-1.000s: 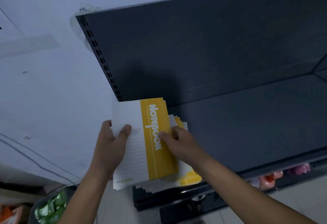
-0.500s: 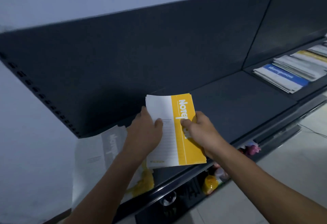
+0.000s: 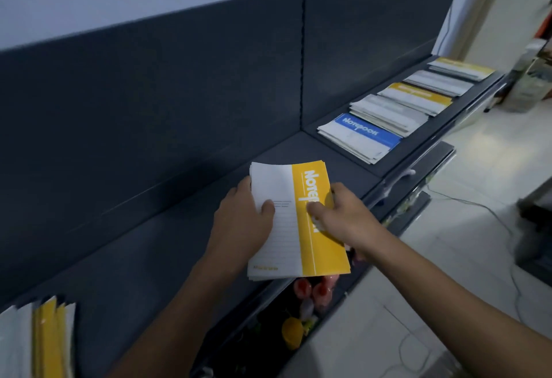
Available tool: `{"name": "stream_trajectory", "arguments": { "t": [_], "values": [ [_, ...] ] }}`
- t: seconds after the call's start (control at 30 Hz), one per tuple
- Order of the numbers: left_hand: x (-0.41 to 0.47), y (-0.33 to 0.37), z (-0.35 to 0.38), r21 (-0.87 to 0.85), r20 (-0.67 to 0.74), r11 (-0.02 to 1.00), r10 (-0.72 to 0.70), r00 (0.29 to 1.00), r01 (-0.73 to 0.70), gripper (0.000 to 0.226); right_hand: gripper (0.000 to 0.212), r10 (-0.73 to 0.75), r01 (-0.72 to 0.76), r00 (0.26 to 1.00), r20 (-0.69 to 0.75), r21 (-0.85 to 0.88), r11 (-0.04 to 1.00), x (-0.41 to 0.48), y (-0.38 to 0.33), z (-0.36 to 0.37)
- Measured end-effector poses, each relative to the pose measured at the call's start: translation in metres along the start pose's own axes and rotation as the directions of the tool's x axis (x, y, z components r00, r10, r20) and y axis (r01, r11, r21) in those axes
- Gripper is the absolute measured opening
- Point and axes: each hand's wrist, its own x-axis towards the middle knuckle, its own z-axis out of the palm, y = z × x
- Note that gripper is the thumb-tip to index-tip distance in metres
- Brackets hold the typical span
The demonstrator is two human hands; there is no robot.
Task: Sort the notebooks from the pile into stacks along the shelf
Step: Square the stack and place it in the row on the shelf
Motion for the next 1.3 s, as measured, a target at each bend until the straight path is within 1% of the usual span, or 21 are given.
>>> {"name": "stream_trajectory", "arguments": {
  "t": [0.2,0.4,0.5,0.57,0.7,0.77,0.97,1.03,1.17,1.3],
  "values": [
    [0.045,0.061,0.045,-0.065,0.066,0.995,0.074,0.995,-0.07,0.048,0.028,0.091,-0.088,0.995,-0.049,0.063,0.994,0.031,0.03,-0.069],
    [0.102,0.116,0.092,-0.117,0.141,0.986,0.131,0.981,-0.115,0.048,0.033,0.165,-0.156,0.975,-0.151,0.07,0.985,0.073,0.05,-0.126],
    [0.133,0.142,0.118,-0.131,0.174,0.982,0.159,0.972,-0.137,0.046,0.035,0.214,-0.194,0.956,-0.202,0.115,0.974,0.099,0.062,-0.154],
    [0.152,0.16,0.135,-0.121,0.193,0.982,0.169,0.967,-0.147,0.045,0.031,0.248,-0.214,0.947,-0.206,0.175,0.961,0.114,0.071,-0.173],
    [0.185,0.193,0.168,-0.111,0.227,0.977,0.201,0.953,-0.18,0.046,0.016,0.26,-0.2,0.94,-0.221,0.263,0.944,0.145,0.091,-0.208],
    [0.194,0.21,0.182,-0.1,0.243,0.978,0.202,0.949,-0.183,0.046,0.014,0.27,-0.2,0.935,-0.229,0.287,0.937,0.156,0.103,-0.225],
    [0.219,0.265,0.235,-0.091,0.261,0.977,0.208,0.943,-0.19,0.047,0.02,0.27,-0.213,0.934,-0.234,0.242,0.947,0.192,0.141,-0.289],
    [0.223,0.286,0.253,-0.097,0.246,0.98,0.193,0.95,-0.174,0.049,0.021,0.252,-0.203,0.94,-0.228,0.217,0.955,0.202,0.154,-0.314],
    [0.228,0.331,0.29,-0.091,0.23,0.985,0.162,0.96,-0.144,0.048,0.025,0.208,-0.176,0.953,-0.22,0.156,0.972,0.217,0.179,-0.366],
    [0.236,0.366,0.316,-0.071,0.212,0.989,0.141,0.967,-0.129,0.046,0.019,0.188,-0.164,0.963,-0.195,0.134,0.977,0.232,0.195,-0.406]
  ]
}}
